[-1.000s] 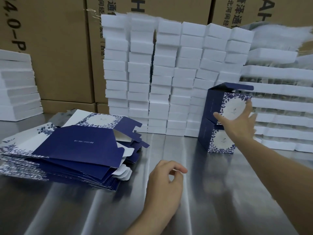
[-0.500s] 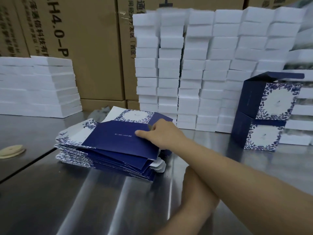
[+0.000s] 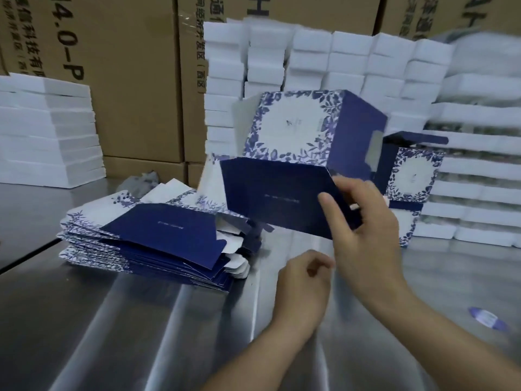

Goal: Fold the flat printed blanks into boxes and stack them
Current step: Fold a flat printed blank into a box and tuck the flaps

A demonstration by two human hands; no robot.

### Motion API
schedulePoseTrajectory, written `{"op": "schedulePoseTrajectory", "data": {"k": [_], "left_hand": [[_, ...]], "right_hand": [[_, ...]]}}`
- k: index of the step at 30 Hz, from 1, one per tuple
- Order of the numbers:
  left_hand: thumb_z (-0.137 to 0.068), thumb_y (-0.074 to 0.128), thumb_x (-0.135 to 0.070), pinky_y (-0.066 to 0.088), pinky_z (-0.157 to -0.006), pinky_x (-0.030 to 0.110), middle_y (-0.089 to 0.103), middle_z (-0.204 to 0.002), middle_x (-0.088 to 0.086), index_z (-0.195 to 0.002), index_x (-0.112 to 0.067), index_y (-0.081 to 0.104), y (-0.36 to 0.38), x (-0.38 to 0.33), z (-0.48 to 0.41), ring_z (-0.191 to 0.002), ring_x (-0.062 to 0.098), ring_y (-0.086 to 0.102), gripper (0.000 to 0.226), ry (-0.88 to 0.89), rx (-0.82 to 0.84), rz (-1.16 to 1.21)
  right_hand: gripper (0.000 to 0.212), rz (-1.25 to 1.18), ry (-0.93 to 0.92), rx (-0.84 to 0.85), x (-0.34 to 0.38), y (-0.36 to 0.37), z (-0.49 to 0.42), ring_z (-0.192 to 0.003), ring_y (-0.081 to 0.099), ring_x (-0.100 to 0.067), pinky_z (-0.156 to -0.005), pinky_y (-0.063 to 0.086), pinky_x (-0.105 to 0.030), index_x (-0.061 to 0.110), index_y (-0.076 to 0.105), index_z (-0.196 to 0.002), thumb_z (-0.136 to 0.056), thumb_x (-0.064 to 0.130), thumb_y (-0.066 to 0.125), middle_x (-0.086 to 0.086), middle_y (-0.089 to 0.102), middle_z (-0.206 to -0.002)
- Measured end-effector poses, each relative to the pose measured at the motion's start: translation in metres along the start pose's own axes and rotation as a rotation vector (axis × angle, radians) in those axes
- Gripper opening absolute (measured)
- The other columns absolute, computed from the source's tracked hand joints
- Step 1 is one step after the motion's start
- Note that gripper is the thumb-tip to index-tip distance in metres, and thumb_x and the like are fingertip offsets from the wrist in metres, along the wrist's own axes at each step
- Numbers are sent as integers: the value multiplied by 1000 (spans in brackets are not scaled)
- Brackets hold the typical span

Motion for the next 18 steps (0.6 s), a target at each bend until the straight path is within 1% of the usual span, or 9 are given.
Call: {"op": "schedulePoseTrajectory", "data": {"k": [1,3,5,7,9,11,13,15,18], "left_hand": [[-96,56,-13,56,-76,28,78,-88,-9,-89,-30,74,-6,0,-5,-85,9,72,25,-34,-32,63],[-101,54,-19,58,-75,31,81,-97,-3,-99,-27,77,3,-1,3,-95,15,76,24,-120,-10,252],[-108,47,-46,60,-75,34,82,-103,2,-94,-27,82,16,4,9,-99,19,78,43,-301,30,565],[-97,43,-77,62,-89,45,81,-113,6,-99,-25,83,18,3,12,-109,24,76,66,-410,86,740],[-84,47,-91,60,-96,54,77,-123,7,-121,-24,77,19,3,15,-120,29,70,83,-456,125,791],[-80,51,-93,58,-97,57,74,-130,9,-128,-29,75,18,-1,18,-126,34,67,84,-459,155,795],[-78,53,-93,55,-102,57,72,-135,13,-129,-28,75,15,-6,18,-126,35,67,86,-451,177,821],[-77,56,-91,47,-112,57,71,-137,13,-130,-23,75,13,-6,18,-131,35,64,88,-456,181,842],[-78,64,-85,43,-115,54,71,-136,13,-122,-19,80,9,-4,16,-132,35,64,81,-452,191,871]], "right_hand": [[18,88,-57,-16,-2,-15,11,-94,59,-11,-83,44,-26,21,70,-118,-102,18,63,12,61,-100],[32,262,-133,40,-12,-28,37,-97,60,-21,-84,47,-37,14,71,-126,-98,7,59,7,62,-106],[44,378,-133,158,-28,-26,64,-98,64,-28,-81,51,-45,15,74,-127,-90,-1,58,0,66,-110],[50,366,-105,287,-39,-19,80,-100,65,-26,-83,53,-44,20,75,-127,-86,-1,57,4,67,-112],[53,306,-105,343,-40,-17,81,-103,61,-16,-88,51,-32,24,74,-129,-86,-1,55,15,63,-113],[51,243,-91,352,-37,-20,80,-106,59,-7,-90,47,-17,26,72,-131,-90,0,55,24,58,-114],[45,203,-97,391,-33,-17,84,-110,58,-1,-92,44,-10,27,71,-133,-97,5,56,24,60,-117],[41,171,-106,455,-29,-11,90,-113,59,0,-97,45,-12,28,70,-136,-101,9,59,21,64,-121],[35,146,-106,457,-21,-14,90,-114,63,-2,-96,52,-24,29,71,-133,-100,20,67,19,69,-120]]}}
Point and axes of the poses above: each hand's wrist, its own z-axis away from the middle knuckle, its own y-axis out of the palm, x = y × z, the point moved 9 cm from there along -z, towards the middle knuckle
